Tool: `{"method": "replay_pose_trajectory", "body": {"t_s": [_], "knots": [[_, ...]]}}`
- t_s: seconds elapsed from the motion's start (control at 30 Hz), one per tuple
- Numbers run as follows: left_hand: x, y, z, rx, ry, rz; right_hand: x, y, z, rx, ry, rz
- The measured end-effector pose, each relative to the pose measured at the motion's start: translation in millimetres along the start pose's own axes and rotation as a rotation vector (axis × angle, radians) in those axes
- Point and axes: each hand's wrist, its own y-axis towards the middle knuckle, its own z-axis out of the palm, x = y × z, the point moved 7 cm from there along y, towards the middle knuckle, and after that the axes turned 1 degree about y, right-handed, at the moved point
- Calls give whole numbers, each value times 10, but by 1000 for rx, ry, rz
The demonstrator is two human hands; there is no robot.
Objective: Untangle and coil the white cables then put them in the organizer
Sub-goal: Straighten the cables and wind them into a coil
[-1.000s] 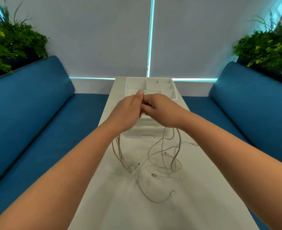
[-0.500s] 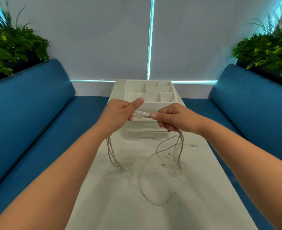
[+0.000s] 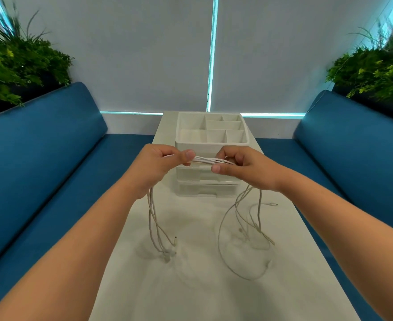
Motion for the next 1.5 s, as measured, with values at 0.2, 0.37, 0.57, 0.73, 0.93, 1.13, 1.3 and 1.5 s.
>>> {"method": "replay_pose_trajectory", "body": {"t_s": [0.2, 0.37, 0.57, 0.73, 0.93, 1.13, 1.3, 1.5], "knots": [[54, 14, 9, -33, -4, -7, -67, 22, -11, -89, 160, 13], [137, 48, 8, 14, -57, -1, -118, 26, -34, -118, 197, 55], [78, 51, 15, -42, -43, 27, -122, 1, 46, -47, 325, 102], [90, 45, 30, -78, -64, 37, -174, 6, 150, 34, 382, 203], [105, 38, 27, -74, -67, 59, -154, -19, 186, 114, 398, 153], [126, 29, 58, -44, -91, 64, -156, -33, 138, 97, 302, 127], [123, 36, 85, -22, -63, 61, -127, -29, 203, 111, 162, 138], [204, 69, 39, -62, -30, 65, -82, 6, 219, -13, 89, 99]]}}
